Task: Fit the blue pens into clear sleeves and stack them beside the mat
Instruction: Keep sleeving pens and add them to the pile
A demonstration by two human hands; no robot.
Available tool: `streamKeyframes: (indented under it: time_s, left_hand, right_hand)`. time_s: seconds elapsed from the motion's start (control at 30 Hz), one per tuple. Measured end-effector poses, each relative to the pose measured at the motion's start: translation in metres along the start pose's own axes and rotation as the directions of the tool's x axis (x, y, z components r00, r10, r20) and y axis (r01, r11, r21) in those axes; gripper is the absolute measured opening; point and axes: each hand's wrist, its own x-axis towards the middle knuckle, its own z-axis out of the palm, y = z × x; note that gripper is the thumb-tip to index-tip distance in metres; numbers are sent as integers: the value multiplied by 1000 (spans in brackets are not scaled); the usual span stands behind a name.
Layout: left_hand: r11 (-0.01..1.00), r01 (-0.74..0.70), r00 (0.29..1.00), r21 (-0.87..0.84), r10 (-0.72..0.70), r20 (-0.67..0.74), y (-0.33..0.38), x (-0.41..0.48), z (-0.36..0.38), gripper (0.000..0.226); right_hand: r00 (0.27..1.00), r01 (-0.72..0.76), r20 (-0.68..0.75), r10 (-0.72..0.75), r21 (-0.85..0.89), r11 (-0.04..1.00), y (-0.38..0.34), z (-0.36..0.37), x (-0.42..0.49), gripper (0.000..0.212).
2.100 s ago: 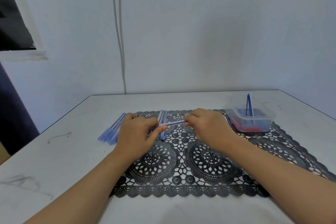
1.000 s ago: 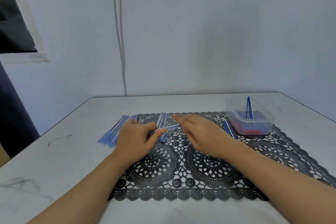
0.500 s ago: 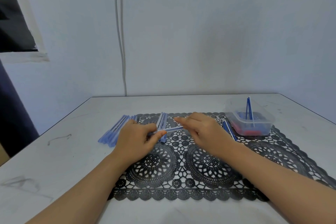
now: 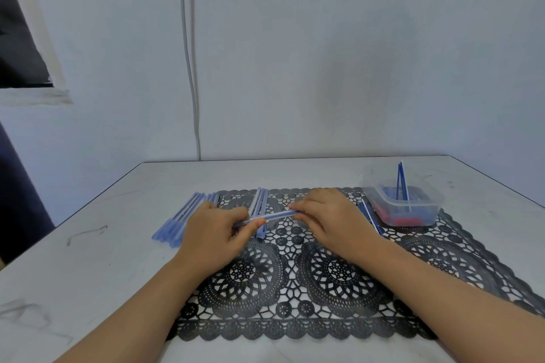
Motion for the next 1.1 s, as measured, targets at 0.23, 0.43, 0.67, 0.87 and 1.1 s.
streamKeyframes:
  time_s: [0.23, 0.43, 0.67, 0.87, 1.1]
  left_hand:
    - [999, 7, 1000, -40, -7, -10, -2, -1, 2, 46]
    - [999, 42, 999, -23, -42, -6, -2, -4, 1, 52]
    - [998, 57, 998, 2, -57, 0, -2, -2, 1, 58]
    - [998, 56, 998, -17, -56, 2, 0, -1, -1, 56]
    - [999, 44, 999, -9, -44, 7, 0, -2, -2, 56]
  right_hand:
    - [990, -38, -130, 47, 72, 997, 2, -3, -4, 28]
    - [995, -37, -89, 47, 111, 993, 6, -3, -5, 26]
    - [999, 42, -38, -39, 94, 995, 6, -3, -2, 21]
    - [998, 65, -2, -65, 47, 997, 6, -5, 1, 33]
    - [996, 81, 41, -80, -10, 997, 8, -4, 1, 32]
